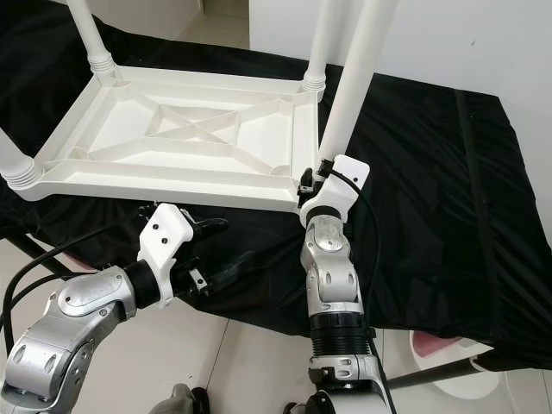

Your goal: Building children table

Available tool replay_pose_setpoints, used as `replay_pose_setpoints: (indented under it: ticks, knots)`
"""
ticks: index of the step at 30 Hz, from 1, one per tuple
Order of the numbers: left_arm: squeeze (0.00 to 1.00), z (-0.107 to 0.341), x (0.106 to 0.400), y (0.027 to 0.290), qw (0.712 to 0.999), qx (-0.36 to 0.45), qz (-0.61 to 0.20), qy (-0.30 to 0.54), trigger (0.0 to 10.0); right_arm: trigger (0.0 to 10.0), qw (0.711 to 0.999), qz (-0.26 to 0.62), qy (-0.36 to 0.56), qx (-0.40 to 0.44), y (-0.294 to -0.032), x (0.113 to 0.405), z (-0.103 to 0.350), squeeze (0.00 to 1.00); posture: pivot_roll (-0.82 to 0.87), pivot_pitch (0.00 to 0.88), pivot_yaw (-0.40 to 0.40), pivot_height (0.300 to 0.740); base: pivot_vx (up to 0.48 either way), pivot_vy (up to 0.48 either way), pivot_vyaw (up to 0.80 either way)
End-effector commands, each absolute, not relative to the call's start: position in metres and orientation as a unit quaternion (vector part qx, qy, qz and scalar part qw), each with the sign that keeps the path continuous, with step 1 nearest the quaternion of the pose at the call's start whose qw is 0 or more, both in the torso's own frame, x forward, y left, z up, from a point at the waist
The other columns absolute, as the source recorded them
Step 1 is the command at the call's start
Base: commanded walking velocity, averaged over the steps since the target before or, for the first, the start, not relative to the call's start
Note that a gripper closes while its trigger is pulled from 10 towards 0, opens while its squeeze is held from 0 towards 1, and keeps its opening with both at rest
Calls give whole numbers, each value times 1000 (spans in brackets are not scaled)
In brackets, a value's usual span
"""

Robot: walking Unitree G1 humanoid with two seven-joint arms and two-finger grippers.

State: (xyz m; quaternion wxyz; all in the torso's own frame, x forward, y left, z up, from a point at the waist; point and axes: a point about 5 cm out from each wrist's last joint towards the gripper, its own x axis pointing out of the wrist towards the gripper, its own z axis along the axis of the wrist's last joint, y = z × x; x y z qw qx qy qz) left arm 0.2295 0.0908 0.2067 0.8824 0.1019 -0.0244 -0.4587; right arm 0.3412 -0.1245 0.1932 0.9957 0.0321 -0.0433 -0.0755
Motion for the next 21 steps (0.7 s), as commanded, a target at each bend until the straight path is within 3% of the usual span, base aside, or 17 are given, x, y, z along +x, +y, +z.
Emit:
replay_pose_setpoints:
  ticks: [1,9,10,14,16,21]
  knots:
    - [0,206,233,92,900,101,-423,-28,10000,10000,999,-43,12,19,-122,337,165,1000,-19,168,22,740,0,0,0]
    - [0,206,233,93,901,101,-421,-28,10000,10000,1000,-6,-15,12,-114,335,176,1000,-19,169,23,740,0,0,0]
    - [0,206,233,93,901,101,-421,-28,10000,10000,999,22,-35,13,-112,336,184,0,-18,171,23,740,0,0,0]
    - [0,207,233,93,901,101,-421,-29,10000,10000,998,42,-52,6,-112,337,191,0,-18,173,24,740,0,0,0]
    - [0,207,233,94,901,101,-420,-29,10000,10000,991,114,-65,-25,-117,342,198,0,-14,178,25,740,0,0,0]
    - [0,208,233,94,901,102,-420,-28,10000,10000,976,188,-67,-89,-136,353,205,0,-9,183,29,740,0,0,0]
